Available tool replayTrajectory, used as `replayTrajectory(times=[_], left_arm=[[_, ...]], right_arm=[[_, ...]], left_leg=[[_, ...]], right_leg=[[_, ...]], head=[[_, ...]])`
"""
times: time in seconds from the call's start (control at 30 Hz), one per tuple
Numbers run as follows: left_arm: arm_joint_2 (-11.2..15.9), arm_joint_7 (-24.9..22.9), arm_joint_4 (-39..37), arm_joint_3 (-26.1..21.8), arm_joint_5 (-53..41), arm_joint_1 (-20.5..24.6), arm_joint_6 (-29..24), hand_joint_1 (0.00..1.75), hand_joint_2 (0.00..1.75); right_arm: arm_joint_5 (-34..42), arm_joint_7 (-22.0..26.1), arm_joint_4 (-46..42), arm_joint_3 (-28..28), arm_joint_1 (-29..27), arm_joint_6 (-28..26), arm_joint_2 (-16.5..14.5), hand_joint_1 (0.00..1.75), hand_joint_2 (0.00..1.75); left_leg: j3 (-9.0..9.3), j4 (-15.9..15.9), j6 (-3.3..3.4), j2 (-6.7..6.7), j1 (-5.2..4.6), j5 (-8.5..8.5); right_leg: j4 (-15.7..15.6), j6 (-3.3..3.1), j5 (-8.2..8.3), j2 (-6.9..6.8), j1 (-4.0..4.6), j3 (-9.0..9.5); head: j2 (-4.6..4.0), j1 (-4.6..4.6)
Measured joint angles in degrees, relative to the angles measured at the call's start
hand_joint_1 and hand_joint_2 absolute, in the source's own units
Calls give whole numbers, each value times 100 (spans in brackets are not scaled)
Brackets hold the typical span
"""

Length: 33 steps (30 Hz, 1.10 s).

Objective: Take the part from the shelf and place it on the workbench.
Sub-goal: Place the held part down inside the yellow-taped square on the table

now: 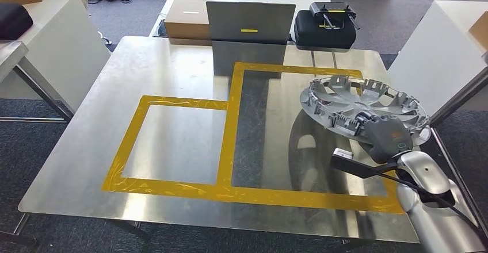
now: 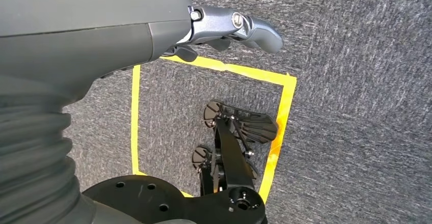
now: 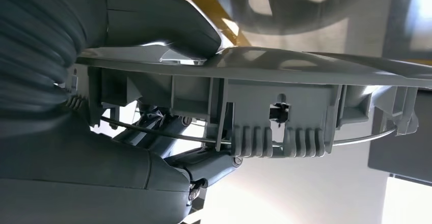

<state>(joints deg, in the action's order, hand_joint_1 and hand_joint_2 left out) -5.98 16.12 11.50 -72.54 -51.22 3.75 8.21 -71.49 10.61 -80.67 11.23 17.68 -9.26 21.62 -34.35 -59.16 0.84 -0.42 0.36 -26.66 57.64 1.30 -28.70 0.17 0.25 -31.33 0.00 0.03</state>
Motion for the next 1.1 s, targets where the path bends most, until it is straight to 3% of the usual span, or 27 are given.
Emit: replayTrajectory(times=[0.37, 1.1], left_arm=[[1, 2, 0, 0, -98, -15, 1, 0, 175], [12, 192, 0, 0, -199, -25, 9, 0, 175]], right_arm=[[163, 39, 607, 572, 303, -112, -203, 175, 175], [539, 140, 897, 990, 531, -92, -289, 175, 175]], left_leg=[[1, 2, -1, -6, 0, 0], [7, 3, -6, -5, 0, 3]], right_leg=[[1, -7, -5, -6, 0, 0], [3, -9, -5, -5, 0, 3]], head=[[0, 1], [0, 1]])
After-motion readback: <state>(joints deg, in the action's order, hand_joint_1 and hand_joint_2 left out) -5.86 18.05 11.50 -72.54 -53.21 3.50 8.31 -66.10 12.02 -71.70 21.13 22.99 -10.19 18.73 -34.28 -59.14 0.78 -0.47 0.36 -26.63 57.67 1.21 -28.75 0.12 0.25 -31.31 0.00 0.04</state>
